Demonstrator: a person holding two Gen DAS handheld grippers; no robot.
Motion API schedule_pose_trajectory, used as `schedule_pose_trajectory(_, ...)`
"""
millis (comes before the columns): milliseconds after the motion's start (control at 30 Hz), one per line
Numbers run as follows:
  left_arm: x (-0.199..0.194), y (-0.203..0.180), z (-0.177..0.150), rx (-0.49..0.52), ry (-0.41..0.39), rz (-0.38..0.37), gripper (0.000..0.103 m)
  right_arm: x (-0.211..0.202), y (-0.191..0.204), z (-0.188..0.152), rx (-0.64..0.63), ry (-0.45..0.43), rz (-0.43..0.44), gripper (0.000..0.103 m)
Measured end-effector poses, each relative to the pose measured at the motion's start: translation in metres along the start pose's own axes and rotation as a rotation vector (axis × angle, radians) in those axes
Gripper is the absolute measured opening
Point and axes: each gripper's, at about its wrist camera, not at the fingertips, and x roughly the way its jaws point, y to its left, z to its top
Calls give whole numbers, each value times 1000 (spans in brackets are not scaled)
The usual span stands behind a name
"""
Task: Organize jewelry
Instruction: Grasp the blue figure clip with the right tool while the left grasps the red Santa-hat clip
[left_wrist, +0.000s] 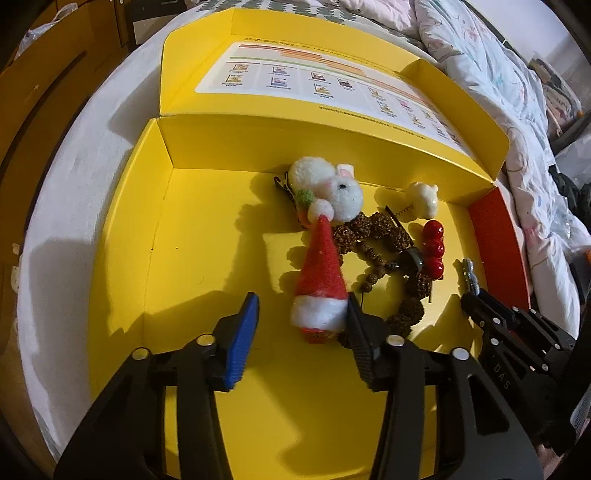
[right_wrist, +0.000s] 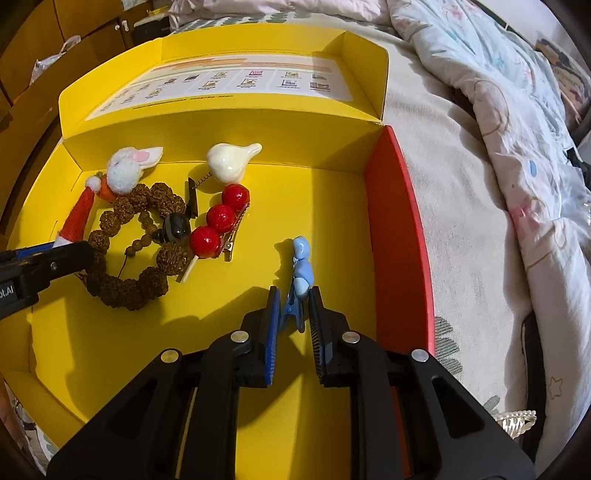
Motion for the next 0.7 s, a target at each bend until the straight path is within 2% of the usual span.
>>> schedule_pose_trajectory(167, 0, 0, 3, 9, -4, -31, 30, -1, -1, 0, 5, 6, 26, 15)
schedule_pose_trajectory(467, -2, 7, 4, -7, -4, -61, 25, -1, -3, -1, 16, 14, 53, 14)
schedule_pose_trajectory(700, -18, 12, 5, -26, -34, -71, 24, -7, -4, -1, 22, 7, 67, 14)
